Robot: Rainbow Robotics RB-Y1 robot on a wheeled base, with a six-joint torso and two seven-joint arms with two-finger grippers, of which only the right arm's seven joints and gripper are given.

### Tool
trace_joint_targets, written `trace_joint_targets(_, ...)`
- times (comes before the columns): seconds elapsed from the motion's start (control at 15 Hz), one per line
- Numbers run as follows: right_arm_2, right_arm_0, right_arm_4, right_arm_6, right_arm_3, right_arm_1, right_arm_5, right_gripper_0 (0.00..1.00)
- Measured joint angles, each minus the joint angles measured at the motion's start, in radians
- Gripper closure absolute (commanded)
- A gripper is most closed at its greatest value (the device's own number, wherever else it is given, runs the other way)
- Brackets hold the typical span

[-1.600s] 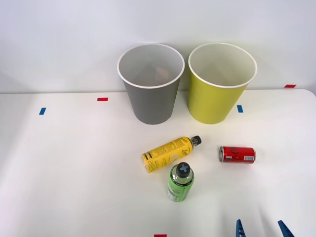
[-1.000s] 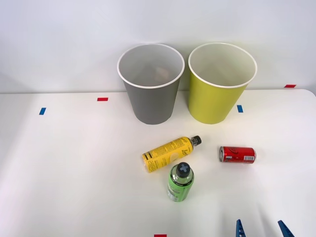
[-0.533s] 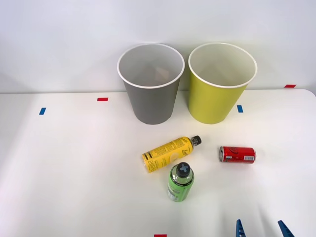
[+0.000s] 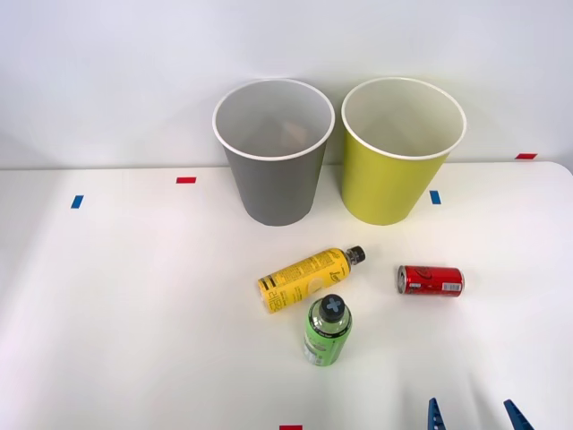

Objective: Put cans in the gray bin, plastic bottles in the light green bin

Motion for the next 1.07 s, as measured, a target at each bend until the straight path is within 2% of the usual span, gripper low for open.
trace_joint_targets(0.87,0.0,0.0,0.0,0.0,0.0,0.0,0.0,0.0)
trace_joint_targets(1.07,-0.014,-0.048,0.005,0.001,0.056,0.022,0.016,0.0)
